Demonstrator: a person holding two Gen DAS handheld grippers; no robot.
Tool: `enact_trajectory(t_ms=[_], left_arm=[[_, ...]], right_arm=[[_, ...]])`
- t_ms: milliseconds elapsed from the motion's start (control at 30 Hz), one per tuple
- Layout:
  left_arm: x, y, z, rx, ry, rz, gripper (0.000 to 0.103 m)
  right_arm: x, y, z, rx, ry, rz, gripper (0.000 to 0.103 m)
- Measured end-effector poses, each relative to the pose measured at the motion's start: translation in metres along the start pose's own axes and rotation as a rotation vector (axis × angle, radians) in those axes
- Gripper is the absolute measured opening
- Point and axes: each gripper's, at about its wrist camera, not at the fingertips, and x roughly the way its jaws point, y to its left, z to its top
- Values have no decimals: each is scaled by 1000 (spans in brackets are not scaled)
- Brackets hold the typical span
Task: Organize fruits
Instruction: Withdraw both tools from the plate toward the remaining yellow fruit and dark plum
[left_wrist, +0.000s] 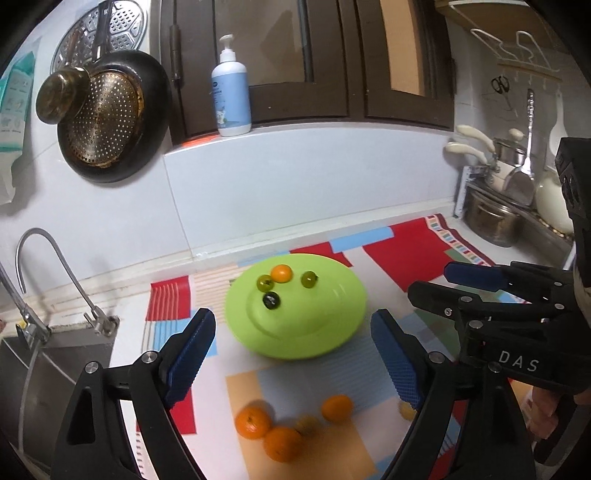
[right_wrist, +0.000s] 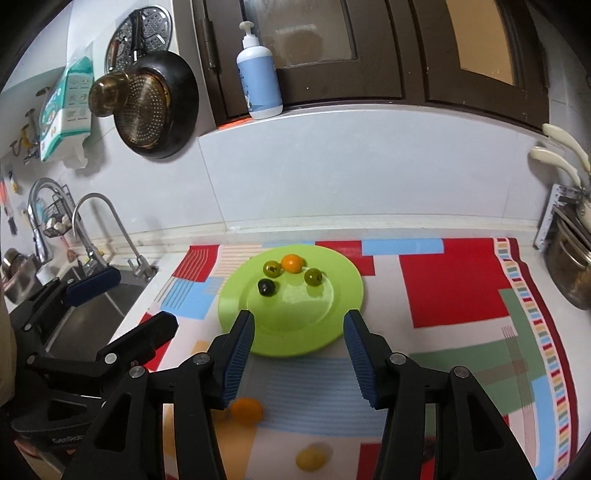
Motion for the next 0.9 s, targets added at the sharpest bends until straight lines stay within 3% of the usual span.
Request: enact_trajectory(t_ms=[300,900], left_arm=[[-20,-23,-16,-13,7,-54,86],[-13,-62,-51,0,83,-120,86]], right_arm=[[-29,-7,-21,10,0,-29,51],[-49,-35,-66,25,62,-112,51]])
